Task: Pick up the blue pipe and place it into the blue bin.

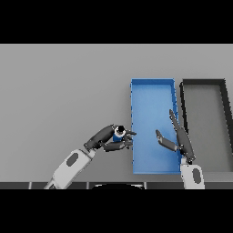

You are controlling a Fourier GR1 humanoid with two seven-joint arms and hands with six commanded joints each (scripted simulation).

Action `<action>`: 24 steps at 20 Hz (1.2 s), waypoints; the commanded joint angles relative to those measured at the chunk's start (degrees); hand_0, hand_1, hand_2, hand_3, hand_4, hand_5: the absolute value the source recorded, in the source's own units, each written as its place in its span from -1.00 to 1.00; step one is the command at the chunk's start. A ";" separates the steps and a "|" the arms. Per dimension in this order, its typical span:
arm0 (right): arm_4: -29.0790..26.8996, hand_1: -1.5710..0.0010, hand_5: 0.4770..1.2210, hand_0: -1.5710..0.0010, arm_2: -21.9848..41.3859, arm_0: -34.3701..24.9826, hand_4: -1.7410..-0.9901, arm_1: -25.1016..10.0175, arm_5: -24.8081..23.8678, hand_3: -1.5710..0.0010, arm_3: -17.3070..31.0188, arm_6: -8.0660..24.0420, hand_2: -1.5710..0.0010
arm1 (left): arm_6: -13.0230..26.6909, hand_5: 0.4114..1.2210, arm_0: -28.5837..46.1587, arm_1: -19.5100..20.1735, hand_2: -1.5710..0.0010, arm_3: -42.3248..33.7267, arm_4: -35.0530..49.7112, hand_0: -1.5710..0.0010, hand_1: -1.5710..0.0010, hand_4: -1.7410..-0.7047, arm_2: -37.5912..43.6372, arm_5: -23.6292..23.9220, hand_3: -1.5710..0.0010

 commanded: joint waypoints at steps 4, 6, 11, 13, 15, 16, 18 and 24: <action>-3.26 1.00 -0.48 1.00 -0.13 0.03 0.40 0.26 2.48 1.00 -0.62 -1.91 1.00 | 0.30 1.00 -0.35 -0.28 -1.00 -0.07 -0.12 -1.00 -1.00 -0.98 0.01 0.25 -0.83; -10.96 1.00 -0.62 1.00 -0.76 -1.27 0.36 -0.86 7.99 1.00 -3.38 -1.33 1.00 | 0.24 1.00 -0.83 0.22 -1.00 -0.42 0.42 -1.00 -1.00 -0.98 0.37 -0.34 -0.83; -28.14 1.00 -0.89 1.00 -0.33 -6.22 0.14 -7.06 17.61 1.00 -11.54 9.13 1.00 | -0.39 1.00 -0.18 0.75 -1.00 -1.01 0.43 -1.00 -1.00 -0.98 0.31 -0.68 -0.84; -31.70 1.00 -0.92 1.00 1.86 -9.47 0.09 -9.22 20.43 1.00 -14.24 12.89 1.00 | 0.23 1.00 -1.30 0.20 -1.00 -0.02 0.06 -1.00 -1.00 -0.98 0.44 -0.54 -0.84; -34.02 1.00 -0.93 1.00 3.96 -12.11 0.08 -10.53 22.48 1.00 -16.29 15.08 1.00 | 0.75 1.00 -1.25 -0.58 -1.00 0.64 -1.29 -1.00 -1.00 -0.98 -0.58 -0.13 -0.84; -35.28 1.00 -0.94 1.00 4.61 -14.37 0.07 -10.99 22.92 1.00 -16.46 16.29 1.00 | 0.87 1.00 -1.12 -0.30 -1.00 0.03 -1.20 -1.00 -1.00 -0.98 -0.49 -0.09 -0.84; -35.63 1.00 -0.96 1.00 6.51 -18.13 0.08 -11.11 22.89 1.00 -17.14 18.96 1.00 | 0.84 1.00 -1.69 -0.02 -1.00 0.56 -1.23 -1.00 -1.00 -0.98 0.00 -0.19 -0.83; -34.22 1.00 -0.93 1.00 11.61 -25.62 0.21 -9.17 26.26 1.00 -15.13 21.72 1.00 | -1.45 1.00 -1.65 -0.23 -1.00 0.02 -0.73 -1.00 -1.00 -0.86 -0.23 -1.47 -0.87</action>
